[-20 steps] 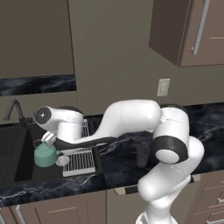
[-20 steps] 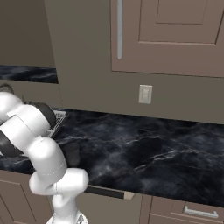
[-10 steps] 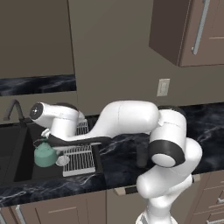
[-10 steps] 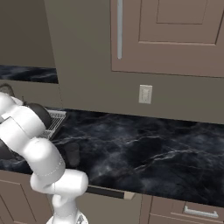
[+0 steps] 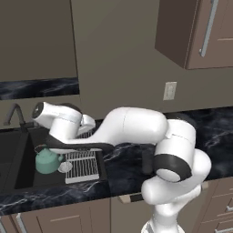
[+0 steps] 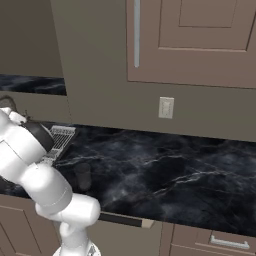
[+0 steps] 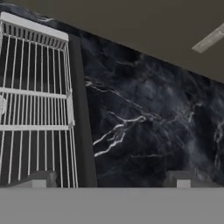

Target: Place the glass cup in the left basin and the kettle in the right basin of the sink.

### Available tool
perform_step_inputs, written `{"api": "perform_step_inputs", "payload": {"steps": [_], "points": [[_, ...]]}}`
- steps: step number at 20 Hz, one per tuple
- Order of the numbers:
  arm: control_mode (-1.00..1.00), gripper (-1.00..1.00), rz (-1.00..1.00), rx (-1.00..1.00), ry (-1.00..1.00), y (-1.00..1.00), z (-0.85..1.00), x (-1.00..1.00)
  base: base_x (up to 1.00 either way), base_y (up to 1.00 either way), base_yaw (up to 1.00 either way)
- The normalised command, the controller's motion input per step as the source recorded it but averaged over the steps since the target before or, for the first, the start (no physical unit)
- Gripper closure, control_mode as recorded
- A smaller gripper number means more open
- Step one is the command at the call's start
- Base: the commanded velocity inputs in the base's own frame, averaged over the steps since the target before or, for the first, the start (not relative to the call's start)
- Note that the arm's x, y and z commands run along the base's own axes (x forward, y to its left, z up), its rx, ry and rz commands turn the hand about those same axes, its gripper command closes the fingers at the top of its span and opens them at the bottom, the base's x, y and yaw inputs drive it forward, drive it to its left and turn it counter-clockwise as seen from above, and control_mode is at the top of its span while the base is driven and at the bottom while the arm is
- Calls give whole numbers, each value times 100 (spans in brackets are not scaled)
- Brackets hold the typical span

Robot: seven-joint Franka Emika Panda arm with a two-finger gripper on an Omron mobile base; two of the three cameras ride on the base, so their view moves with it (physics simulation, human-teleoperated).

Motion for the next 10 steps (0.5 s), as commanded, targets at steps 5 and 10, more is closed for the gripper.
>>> {"api": "perform_step_inputs", "payload": {"steps": [5, 10], "points": [[-100, -100, -4, 14, 0, -69, 1, -32, 0, 0, 0], [-100, -100, 2, 36, 0, -80, 0, -23, 0, 0, 0]]}}
